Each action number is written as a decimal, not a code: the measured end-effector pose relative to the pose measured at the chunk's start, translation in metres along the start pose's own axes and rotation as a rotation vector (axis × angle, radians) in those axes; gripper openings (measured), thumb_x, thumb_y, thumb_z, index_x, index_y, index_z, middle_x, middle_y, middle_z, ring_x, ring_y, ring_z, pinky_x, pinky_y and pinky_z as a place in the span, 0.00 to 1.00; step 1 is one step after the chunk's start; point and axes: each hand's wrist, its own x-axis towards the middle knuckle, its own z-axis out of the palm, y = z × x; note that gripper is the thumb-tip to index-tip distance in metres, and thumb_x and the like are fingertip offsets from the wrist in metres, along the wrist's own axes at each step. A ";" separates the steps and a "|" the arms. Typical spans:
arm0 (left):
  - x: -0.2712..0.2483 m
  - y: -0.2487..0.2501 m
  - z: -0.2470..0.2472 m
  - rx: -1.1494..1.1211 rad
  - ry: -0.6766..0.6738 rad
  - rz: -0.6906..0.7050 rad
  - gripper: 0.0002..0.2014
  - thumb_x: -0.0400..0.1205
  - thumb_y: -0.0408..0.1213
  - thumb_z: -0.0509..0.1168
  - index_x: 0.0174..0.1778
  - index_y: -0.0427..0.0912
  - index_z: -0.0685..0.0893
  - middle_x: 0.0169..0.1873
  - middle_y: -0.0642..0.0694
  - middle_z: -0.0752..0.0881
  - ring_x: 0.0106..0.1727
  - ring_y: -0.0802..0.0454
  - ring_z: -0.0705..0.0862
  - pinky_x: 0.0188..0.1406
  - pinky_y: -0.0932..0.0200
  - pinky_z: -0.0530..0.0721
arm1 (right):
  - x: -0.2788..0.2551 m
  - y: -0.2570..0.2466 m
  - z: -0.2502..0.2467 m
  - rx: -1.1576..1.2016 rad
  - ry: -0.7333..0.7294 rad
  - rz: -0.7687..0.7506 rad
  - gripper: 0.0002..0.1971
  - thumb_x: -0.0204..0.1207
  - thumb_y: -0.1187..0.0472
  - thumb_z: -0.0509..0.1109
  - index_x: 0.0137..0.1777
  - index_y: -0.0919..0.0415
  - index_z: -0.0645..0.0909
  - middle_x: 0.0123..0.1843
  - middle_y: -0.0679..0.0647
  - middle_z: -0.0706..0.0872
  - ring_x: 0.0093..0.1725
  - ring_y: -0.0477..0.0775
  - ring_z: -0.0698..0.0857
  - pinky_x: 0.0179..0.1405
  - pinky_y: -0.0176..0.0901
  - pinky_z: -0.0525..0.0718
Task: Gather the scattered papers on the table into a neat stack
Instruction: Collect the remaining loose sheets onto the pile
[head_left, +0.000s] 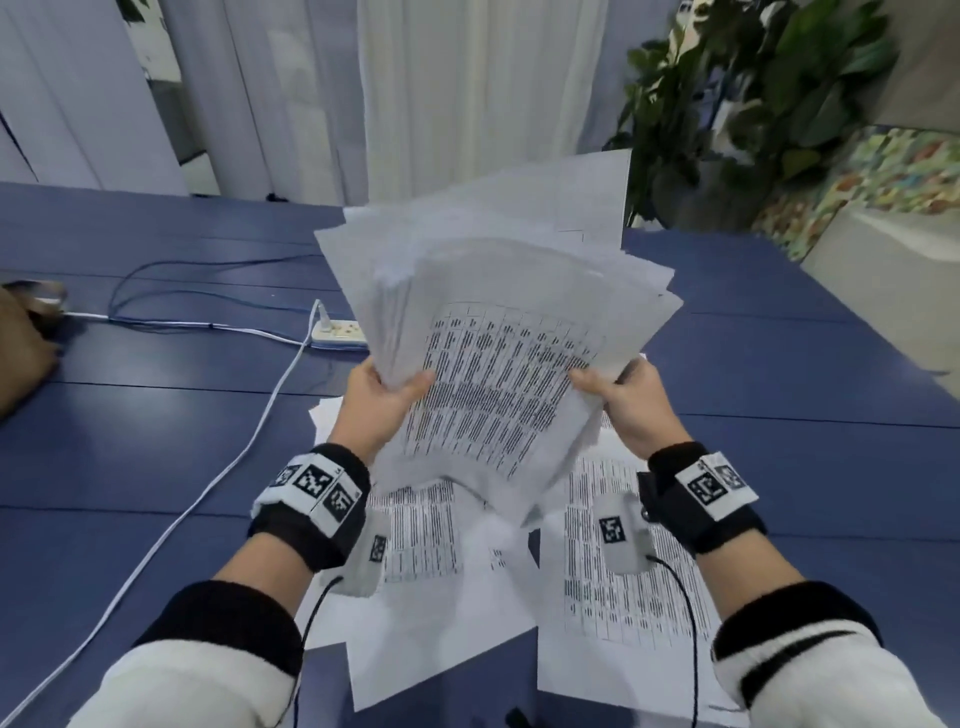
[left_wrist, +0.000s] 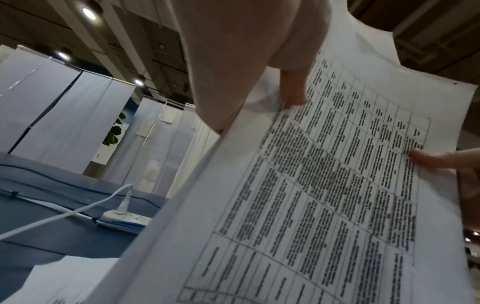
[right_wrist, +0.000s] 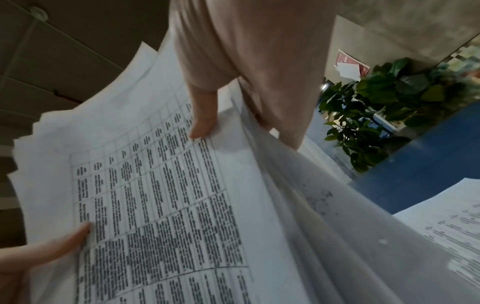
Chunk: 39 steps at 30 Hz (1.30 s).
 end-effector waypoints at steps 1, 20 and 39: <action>0.000 0.000 0.000 -0.011 0.021 -0.006 0.14 0.76 0.29 0.70 0.56 0.36 0.79 0.42 0.48 0.85 0.42 0.60 0.85 0.49 0.62 0.83 | 0.001 0.000 0.001 0.005 -0.005 0.004 0.13 0.66 0.72 0.76 0.50 0.62 0.83 0.42 0.48 0.91 0.43 0.48 0.89 0.51 0.49 0.84; 0.022 0.020 -0.006 -0.134 0.106 -0.014 0.26 0.68 0.39 0.78 0.60 0.34 0.79 0.45 0.47 0.86 0.49 0.49 0.85 0.55 0.55 0.84 | 0.007 0.014 0.020 0.162 -0.049 0.133 0.17 0.58 0.66 0.80 0.48 0.59 0.82 0.43 0.52 0.89 0.47 0.53 0.87 0.52 0.48 0.86; 0.012 0.038 -0.008 -0.129 0.059 0.190 0.14 0.67 0.27 0.76 0.44 0.45 0.83 0.31 0.61 0.90 0.37 0.69 0.88 0.38 0.74 0.83 | 0.014 -0.057 0.039 0.041 0.088 -0.226 0.27 0.64 0.75 0.78 0.59 0.56 0.73 0.53 0.49 0.85 0.52 0.45 0.87 0.55 0.48 0.87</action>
